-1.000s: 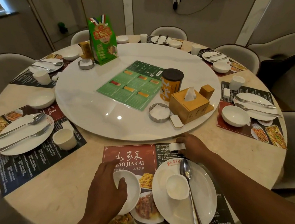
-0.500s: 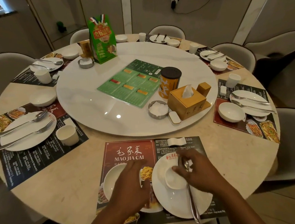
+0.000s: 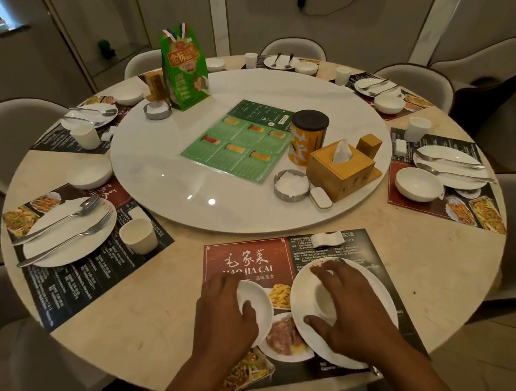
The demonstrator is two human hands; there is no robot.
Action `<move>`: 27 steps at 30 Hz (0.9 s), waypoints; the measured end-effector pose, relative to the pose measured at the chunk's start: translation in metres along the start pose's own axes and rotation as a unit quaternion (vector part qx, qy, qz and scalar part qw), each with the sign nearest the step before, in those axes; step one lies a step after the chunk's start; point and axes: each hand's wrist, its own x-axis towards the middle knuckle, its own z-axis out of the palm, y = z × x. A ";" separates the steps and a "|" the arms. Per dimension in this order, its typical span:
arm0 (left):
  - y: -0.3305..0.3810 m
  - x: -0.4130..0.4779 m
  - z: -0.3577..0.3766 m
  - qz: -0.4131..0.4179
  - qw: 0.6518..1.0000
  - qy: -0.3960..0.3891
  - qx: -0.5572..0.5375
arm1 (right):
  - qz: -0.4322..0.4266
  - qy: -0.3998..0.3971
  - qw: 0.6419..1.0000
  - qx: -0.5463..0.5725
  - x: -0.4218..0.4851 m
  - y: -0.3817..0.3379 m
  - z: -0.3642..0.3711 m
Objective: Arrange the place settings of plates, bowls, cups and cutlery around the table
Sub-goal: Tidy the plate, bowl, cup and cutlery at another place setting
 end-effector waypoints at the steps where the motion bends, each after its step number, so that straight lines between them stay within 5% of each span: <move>1: -0.008 0.003 -0.004 -0.012 1.000 0.003 0.005 | -0.023 0.011 1.000 -0.001 0.002 -0.013 0.003; 5: -0.033 0.011 -0.014 -0.071 0.995 -0.060 -0.031 | -0.086 -0.043 0.995 0.027 0.012 -0.065 0.029; 10: -0.052 0.019 -0.015 -0.108 0.973 -0.152 -0.133 | -0.067 -0.109 0.991 0.041 0.033 -0.085 0.085; 27: -0.083 0.101 -0.039 -0.118 0.955 -0.135 -0.238 | -0.013 -0.060 0.978 0.197 0.128 -0.113 0.081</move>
